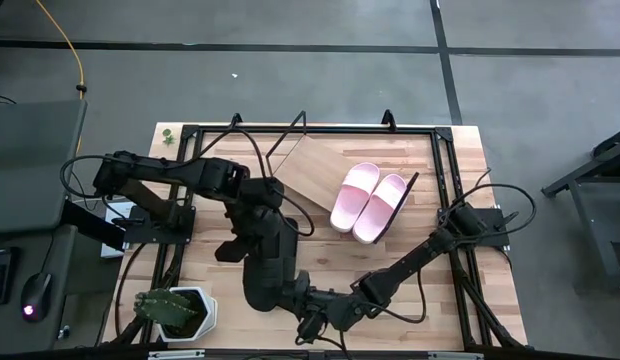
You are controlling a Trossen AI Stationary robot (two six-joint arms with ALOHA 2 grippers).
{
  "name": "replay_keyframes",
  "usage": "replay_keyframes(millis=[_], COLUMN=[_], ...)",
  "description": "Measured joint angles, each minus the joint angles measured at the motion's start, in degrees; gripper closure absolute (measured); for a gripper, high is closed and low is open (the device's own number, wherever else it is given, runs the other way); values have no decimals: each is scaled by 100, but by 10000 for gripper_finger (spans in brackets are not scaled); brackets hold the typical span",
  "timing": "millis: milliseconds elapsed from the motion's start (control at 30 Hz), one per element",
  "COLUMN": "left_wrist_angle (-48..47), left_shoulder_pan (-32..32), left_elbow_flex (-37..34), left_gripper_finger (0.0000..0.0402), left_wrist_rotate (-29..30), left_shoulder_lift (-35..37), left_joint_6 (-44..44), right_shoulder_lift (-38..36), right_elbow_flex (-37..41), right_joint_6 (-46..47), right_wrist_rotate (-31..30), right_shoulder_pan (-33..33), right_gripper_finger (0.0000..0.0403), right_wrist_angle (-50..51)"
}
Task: Pick and place slides into the shelf
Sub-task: Put the left black slide on the shelf
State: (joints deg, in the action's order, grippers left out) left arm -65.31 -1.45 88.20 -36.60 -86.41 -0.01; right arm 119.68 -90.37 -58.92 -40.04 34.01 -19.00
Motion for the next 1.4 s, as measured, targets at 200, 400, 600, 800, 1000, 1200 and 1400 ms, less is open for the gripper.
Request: replay_keyframes(millis=[200, 400, 600, 800, 1000, 1200, 1400], left_wrist_angle=[56, 74, 78, 80, 30, -58, -255], left_shoulder_pan=[0, -1, 0, 0, -2, -2, -2], left_elbow_flex=[48, 307, 389, 389, 389, 389, 389], left_gripper_finger=[401, 401, 401, 401, 401, 386, 343], left_wrist_rotate=[0, 1, 16, 36, 414, 913, 1562], left_shoulder_lift=[0, 0, 0, 0, 0, 2, 4], left_joint_6=[-2, -22, -24, -28, -66, -70, -34], right_shoulder_lift=[0, 0, 0, 0, 0, 0, 0], right_elbow_flex=[0, 0, 0, 0, 0, 0, 1], right_joint_6=[15, 94, 160, 206, 292, 427, 514], right_wrist_rotate=[-4, 0, 22, 68, 110, 99, 86], right_shoulder_pan=[-4, -27, -41, -39, -41, -67, -85], right_gripper_finger=[188, 191, 238, 323, 389, 379, 391], right_wrist_angle=[39, 46, 48, 43, 32, 4, -2])
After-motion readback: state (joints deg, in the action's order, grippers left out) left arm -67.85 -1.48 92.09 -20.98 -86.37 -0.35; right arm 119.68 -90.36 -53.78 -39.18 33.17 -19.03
